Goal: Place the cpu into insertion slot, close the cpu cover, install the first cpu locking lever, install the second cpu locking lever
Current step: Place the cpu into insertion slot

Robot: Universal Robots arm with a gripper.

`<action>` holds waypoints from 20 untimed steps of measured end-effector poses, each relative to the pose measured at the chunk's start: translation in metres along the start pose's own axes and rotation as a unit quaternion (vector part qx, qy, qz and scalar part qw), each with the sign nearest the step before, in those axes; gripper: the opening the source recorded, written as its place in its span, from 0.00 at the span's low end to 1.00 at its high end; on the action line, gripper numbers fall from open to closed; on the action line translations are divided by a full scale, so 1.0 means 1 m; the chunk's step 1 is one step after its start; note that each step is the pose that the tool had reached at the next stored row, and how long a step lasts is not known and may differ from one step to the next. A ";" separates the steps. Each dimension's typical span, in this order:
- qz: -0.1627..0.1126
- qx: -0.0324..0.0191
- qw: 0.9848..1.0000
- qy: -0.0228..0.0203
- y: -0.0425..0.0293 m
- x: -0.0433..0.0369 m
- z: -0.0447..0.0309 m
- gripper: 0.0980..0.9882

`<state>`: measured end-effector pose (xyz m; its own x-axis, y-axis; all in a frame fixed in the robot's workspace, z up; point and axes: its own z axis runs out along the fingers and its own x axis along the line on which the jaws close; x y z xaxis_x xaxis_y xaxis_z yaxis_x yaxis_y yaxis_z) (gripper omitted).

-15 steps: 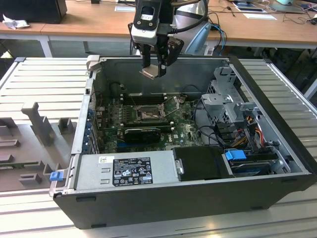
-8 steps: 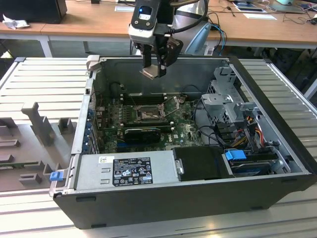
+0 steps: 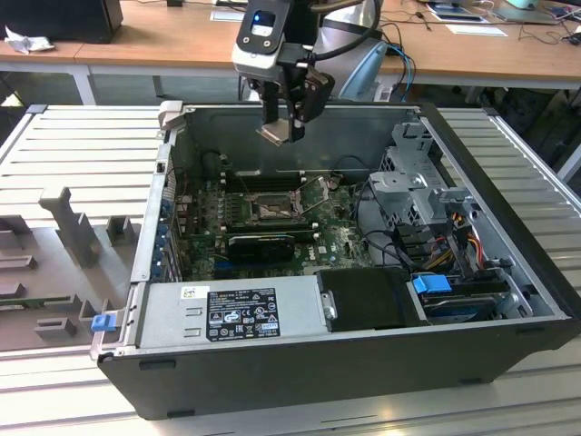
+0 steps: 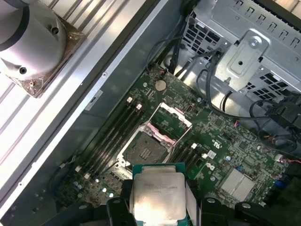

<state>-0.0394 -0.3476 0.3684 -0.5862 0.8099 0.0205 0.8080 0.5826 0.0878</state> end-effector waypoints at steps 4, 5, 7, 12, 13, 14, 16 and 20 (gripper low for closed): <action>0.014 0.000 1.000 -0.001 0.0000 0.0000 0.0000 0.48; 0.016 0.000 1.000 -0.001 0.0000 0.0000 0.0000 0.48; 0.021 0.000 1.000 -0.002 0.0000 0.0000 0.0001 0.48; 0.035 -0.001 0.999 -0.003 0.0000 0.0000 0.0003 0.48; 0.041 -0.001 0.999 -0.004 0.0000 0.0000 0.0004 0.48; 0.047 -0.001 0.999 -0.004 0.0000 0.0000 0.0005 0.48; 0.059 -0.001 0.998 -0.005 0.0000 0.0000 0.0006 0.48; 0.085 -0.002 0.996 -0.008 -0.0001 0.0000 0.0008 0.48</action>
<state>-0.0394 -0.3476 0.3675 -0.4406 0.8975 0.0203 0.8950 0.4374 0.0877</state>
